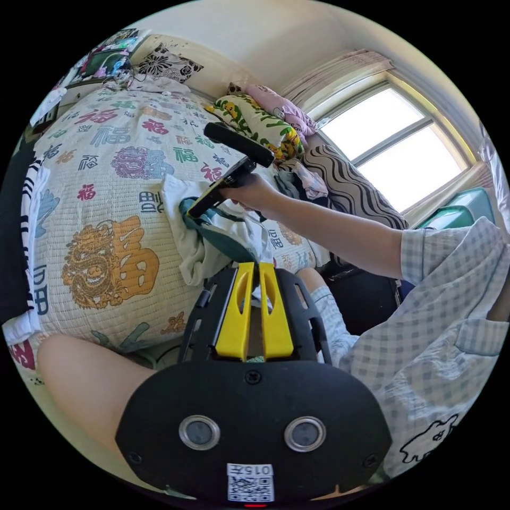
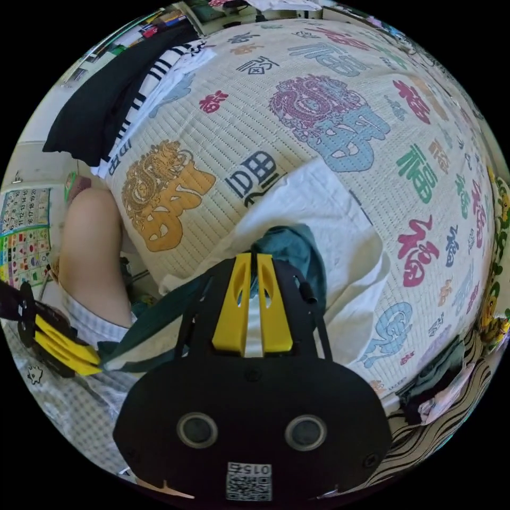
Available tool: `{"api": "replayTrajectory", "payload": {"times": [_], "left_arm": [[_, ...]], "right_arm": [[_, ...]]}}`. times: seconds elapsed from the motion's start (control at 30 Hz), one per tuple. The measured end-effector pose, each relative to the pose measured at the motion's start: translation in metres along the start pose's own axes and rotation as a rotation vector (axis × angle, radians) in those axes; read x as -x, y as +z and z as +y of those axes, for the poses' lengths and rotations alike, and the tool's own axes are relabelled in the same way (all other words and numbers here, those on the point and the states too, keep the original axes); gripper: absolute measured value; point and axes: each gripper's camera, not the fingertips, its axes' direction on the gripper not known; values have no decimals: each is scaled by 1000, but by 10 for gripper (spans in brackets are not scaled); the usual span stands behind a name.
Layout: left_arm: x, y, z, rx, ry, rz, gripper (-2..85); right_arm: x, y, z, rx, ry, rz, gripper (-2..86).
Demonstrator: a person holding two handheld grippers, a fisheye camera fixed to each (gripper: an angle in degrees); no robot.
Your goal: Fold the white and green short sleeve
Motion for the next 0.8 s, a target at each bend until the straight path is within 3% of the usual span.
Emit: {"api": "replayTrajectory", "payload": {"times": [0.17,0.33,0.6,0.7,0.8], "left_arm": [[-31,-12,19,-59,-11,-51,-3],[-91,-54,12,-255,97,-159,-4],[-271,-158,-7,-694,515,-244,-6],[-330,-191,8,-816,619,-297,-7],[-374,-210,28,-878,704,-290,-7]], "right_arm": [[-1,-89,62,-314,164,-150,-1],[11,-211,185,-689,276,-222,-3],[153,-397,371,-1251,203,-32,-3],[207,-438,416,-1374,184,109,-4],[248,-467,450,-1455,131,122,-4]]}}
